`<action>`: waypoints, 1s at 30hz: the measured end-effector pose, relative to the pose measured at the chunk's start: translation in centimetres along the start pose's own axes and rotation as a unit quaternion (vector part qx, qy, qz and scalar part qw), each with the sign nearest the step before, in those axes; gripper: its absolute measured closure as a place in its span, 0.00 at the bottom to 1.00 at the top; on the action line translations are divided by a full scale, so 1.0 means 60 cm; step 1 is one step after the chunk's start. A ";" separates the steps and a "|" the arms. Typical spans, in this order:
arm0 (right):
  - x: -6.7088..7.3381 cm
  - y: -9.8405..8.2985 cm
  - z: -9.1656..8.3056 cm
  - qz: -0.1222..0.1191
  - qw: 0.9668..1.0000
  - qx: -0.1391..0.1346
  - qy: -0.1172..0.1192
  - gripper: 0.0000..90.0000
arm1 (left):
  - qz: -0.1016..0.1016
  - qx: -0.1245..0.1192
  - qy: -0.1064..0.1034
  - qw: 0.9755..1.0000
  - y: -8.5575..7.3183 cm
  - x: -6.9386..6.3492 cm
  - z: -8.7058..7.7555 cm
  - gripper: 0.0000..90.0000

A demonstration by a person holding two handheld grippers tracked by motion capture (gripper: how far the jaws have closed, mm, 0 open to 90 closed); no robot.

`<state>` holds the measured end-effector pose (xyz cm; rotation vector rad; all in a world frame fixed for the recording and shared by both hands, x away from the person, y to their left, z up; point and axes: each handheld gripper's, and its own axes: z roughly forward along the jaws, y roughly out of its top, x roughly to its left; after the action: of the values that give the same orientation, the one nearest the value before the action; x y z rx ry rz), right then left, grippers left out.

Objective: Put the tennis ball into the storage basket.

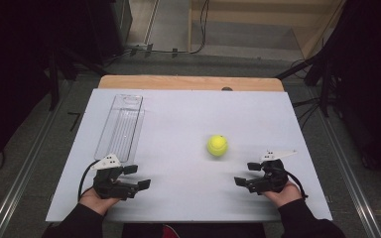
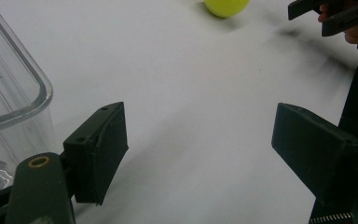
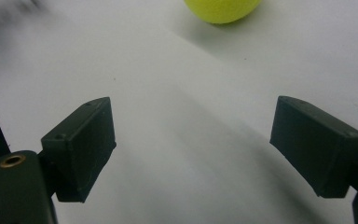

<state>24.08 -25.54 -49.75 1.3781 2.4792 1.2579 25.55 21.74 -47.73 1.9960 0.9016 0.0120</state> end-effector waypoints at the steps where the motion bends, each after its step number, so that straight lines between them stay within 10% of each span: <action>1: 0.000 0.000 0.000 0.000 1.000 0.000 0.000 0.13 | -0.001 0.000 0.000 1.000 0.000 0.000 0.000 0.21; 25: -0.016 0.015 -0.001 0.010 1.000 -0.021 -0.022 0.13 | -0.004 0.003 0.000 1.000 0.000 0.002 0.001 0.21; 30: -0.019 0.022 0.008 0.008 0.999 -0.020 -0.027 0.00 | -0.005 0.001 0.000 1.000 0.000 0.003 0.001 0.21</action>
<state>25.87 -25.73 -49.57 1.4063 2.3991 1.2478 25.71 21.78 -47.81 1.9936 0.9133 0.0055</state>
